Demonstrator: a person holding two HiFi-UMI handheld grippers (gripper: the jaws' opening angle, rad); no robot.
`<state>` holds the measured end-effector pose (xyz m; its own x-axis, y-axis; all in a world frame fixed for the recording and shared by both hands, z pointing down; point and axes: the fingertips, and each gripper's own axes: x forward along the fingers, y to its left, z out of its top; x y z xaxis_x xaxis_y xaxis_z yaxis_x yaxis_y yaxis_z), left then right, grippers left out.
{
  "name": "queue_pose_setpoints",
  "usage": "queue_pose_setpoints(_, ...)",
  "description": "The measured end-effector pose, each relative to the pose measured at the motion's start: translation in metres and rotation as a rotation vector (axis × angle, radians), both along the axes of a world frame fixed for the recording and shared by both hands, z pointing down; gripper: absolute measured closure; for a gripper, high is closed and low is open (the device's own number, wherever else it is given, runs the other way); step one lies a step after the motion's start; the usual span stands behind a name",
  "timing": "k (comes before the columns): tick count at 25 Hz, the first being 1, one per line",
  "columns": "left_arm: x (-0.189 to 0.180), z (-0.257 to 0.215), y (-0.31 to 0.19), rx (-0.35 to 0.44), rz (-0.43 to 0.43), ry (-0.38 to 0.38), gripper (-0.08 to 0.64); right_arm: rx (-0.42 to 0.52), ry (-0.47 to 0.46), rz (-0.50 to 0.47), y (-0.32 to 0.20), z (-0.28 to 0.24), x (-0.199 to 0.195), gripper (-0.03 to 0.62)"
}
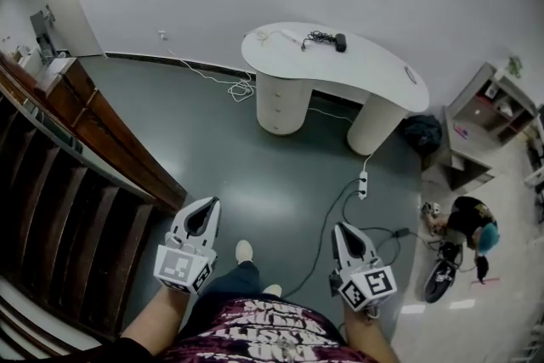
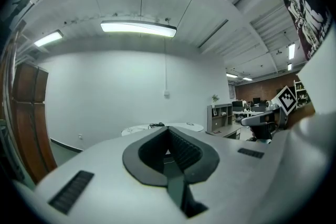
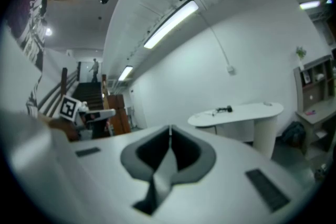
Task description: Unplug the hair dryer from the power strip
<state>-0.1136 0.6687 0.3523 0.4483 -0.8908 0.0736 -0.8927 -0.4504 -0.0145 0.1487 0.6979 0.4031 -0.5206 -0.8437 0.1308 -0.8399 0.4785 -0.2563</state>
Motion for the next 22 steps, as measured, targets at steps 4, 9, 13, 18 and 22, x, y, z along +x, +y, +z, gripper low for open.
queue_pose_setpoints(4, -0.002, -0.001, -0.030, -0.015, 0.014, 0.006, 0.543, 0.001, -0.005, 0.010, -0.033, -0.004, -0.006, 0.557)
queue_pose_setpoints(9, -0.009, 0.000, -0.071, -0.019, 0.031, 0.023, 0.543, 0.046, 0.010, -0.011, -0.072, -0.019, -0.026, 0.557)
queue_pose_setpoints(13, -0.026, 0.000, -0.106, -0.013, 0.040, 0.039, 0.543, 0.076, 0.018, -0.002, -0.101, -0.033, -0.039, 0.557)
queue_pose_setpoints(18, -0.053, 0.000, -0.151, -0.022, 0.031, 0.088, 0.543, 0.087, 0.041, -0.005, -0.131, -0.044, -0.062, 0.557)
queue_pose_setpoints(22, -0.060, 0.000, -0.177, -0.012, 0.067, 0.096, 0.543, 0.044, 0.074, 0.018, -0.154, -0.040, -0.078, 0.557)
